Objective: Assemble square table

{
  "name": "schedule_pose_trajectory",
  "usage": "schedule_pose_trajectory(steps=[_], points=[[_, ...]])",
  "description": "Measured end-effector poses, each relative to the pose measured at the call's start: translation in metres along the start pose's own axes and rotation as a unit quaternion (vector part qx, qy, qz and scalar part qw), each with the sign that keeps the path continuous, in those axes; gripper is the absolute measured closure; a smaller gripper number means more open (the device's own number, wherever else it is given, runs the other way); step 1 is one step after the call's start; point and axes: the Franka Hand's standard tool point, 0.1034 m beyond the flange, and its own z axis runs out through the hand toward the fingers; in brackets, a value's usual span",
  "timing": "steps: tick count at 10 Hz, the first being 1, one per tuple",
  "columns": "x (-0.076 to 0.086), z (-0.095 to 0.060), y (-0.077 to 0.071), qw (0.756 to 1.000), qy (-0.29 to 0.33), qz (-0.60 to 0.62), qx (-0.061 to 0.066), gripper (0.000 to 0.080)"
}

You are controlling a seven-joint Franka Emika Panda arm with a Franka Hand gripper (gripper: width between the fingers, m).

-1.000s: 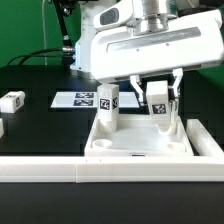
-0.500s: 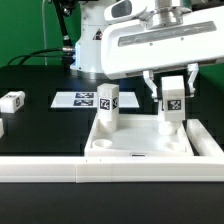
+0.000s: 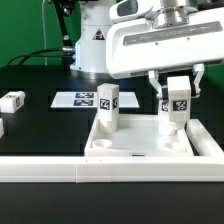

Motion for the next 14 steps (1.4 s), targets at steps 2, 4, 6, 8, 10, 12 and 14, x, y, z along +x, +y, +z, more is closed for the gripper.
schedule_pose_trajectory(steps=[2,4,6,8,10,12,14], points=[[-0.002,0.003,-0.002,1.000,-0.003,-0.009,-0.003,0.0509],[0.001,0.006,-0.001,1.000,0.005,-0.011,-0.005,0.0509],[0.008,0.006,0.010,0.999,0.034,-0.021,-0.018,0.0509],[0.009,0.006,0.014,0.999,0.038,-0.019,-0.021,0.0509],[0.009,0.006,0.014,0.999,0.038,-0.020,-0.021,0.0509],[0.009,0.006,0.014,0.999,0.038,-0.019,-0.021,0.0509],[0.013,0.013,0.015,0.999,0.040,-0.018,-0.021,0.0509]])
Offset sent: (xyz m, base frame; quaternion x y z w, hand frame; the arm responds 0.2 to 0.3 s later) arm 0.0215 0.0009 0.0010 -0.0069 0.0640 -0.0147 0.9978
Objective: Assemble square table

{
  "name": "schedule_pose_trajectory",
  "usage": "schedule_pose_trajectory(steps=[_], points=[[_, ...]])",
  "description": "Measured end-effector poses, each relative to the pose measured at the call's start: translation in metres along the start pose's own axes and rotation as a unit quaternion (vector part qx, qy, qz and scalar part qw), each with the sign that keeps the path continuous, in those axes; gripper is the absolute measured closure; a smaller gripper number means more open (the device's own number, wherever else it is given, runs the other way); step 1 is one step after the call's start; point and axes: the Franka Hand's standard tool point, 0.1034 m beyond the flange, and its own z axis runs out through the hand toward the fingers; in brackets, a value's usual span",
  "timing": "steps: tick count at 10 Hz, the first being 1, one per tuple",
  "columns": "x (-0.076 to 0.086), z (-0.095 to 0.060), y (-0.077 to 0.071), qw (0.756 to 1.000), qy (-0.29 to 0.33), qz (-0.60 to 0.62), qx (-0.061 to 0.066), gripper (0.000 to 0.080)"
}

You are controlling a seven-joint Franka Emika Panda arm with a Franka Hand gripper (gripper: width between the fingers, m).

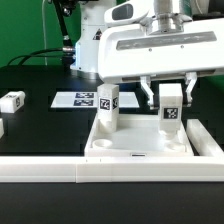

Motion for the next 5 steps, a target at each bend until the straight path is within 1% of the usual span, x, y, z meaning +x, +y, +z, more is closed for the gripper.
schedule_pose_trajectory(steps=[1,2,4,5], points=[[0.001,0.002,0.001,1.000,0.000,0.001,0.000,0.0509],[-0.001,0.003,0.000,1.000,0.000,0.001,0.000,0.0509],[-0.011,0.008,-0.007,1.000,-0.006,0.000,0.001,0.0509],[-0.014,0.009,-0.010,1.000,-0.006,-0.002,0.002,0.0509]])
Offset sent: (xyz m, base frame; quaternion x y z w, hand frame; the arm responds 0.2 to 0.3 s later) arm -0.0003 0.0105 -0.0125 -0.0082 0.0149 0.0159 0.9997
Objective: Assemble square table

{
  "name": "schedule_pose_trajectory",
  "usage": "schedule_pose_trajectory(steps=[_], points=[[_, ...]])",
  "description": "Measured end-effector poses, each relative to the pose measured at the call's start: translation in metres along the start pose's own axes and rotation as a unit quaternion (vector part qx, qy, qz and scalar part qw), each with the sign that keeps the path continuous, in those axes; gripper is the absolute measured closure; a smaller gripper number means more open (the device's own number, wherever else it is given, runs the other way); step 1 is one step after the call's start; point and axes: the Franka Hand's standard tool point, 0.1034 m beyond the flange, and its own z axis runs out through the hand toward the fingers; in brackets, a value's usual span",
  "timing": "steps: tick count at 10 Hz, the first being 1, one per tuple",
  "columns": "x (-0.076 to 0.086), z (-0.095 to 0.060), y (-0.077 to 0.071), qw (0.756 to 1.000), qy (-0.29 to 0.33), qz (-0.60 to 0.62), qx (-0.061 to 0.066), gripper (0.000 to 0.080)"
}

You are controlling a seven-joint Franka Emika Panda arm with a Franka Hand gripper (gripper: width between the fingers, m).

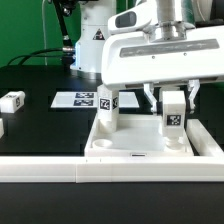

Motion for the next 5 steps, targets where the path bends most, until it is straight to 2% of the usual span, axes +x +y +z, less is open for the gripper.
schedule_pose_trajectory(steps=[5], points=[[-0.0071,0.0045,-0.0022,1.000,-0.003,-0.004,-0.001,0.0509]])
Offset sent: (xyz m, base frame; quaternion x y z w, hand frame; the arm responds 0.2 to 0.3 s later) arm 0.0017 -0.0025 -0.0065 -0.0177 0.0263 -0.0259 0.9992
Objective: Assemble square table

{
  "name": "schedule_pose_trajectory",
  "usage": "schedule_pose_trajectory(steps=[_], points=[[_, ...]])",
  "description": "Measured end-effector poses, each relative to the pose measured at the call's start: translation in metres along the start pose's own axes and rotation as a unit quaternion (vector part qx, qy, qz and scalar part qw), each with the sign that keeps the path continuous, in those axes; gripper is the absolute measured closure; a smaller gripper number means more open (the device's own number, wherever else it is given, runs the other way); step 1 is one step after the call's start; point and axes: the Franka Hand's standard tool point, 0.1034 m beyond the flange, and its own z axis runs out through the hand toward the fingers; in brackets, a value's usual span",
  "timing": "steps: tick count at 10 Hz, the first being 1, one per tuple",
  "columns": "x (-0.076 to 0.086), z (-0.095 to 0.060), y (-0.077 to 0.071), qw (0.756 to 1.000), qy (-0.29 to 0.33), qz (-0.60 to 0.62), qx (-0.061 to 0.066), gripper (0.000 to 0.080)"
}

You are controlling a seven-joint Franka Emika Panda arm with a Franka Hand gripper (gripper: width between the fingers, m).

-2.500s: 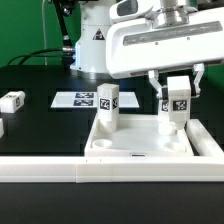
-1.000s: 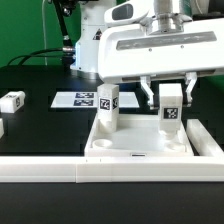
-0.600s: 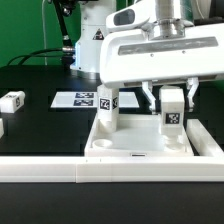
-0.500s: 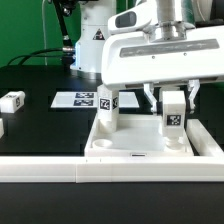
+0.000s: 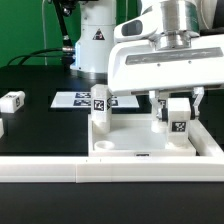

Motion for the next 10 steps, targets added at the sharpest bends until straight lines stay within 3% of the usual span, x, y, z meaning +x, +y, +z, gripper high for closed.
schedule_pose_trajectory(steps=[5,6,10], points=[[0.000,-0.001,0.001,1.000,0.004,0.000,-0.002,0.0509],[-0.008,-0.003,0.004,1.000,0.016,-0.003,-0.009,0.0509],[-0.015,-0.005,0.000,1.000,0.014,0.006,-0.007,0.0509]])
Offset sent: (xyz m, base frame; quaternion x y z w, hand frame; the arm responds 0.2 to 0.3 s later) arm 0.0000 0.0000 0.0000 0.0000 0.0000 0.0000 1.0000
